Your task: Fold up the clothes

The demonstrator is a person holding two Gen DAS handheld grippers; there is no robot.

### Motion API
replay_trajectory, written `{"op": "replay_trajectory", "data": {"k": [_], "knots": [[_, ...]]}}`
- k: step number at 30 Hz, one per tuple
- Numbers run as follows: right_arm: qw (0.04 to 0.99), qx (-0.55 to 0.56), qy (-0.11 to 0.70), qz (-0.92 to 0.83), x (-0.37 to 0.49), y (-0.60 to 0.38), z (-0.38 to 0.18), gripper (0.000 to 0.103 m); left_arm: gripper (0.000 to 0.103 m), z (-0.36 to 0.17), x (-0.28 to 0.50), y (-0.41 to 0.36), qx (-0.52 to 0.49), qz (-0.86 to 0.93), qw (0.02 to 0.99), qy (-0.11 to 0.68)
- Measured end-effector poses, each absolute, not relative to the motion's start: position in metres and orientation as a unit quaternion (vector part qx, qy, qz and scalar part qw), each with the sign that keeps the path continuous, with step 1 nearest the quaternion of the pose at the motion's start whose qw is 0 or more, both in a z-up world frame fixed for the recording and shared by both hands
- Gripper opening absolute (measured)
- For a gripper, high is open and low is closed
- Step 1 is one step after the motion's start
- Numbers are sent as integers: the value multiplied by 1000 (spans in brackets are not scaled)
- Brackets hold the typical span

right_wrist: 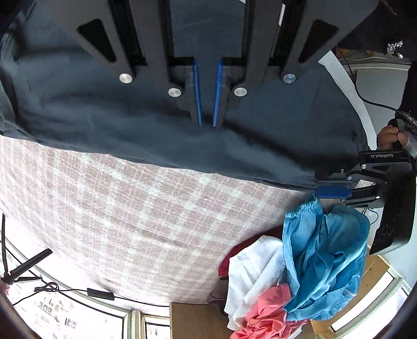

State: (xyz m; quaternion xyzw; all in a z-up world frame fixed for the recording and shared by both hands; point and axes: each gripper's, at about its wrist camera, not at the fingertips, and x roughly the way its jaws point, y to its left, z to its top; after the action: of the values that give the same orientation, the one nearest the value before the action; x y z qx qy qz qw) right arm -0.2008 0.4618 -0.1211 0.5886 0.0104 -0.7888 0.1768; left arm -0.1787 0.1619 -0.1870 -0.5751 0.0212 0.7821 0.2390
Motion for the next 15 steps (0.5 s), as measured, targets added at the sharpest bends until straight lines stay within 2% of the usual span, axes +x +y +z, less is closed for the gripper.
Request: {"op": "replay_trajectory", "data": {"k": [5, 9, 15], "knots": [[217, 604, -6, -767, -226, 430, -139, 9, 36, -182, -172, 152, -576, 783, 231, 24], [272, 609, -11, -745, -205, 399, -152, 9, 38, -178, -166, 143, -577, 785, 225, 23], [324, 632, 71, -700, -148, 362, -169, 13, 35, -172, -157, 129, -578, 787, 216, 22]]}}
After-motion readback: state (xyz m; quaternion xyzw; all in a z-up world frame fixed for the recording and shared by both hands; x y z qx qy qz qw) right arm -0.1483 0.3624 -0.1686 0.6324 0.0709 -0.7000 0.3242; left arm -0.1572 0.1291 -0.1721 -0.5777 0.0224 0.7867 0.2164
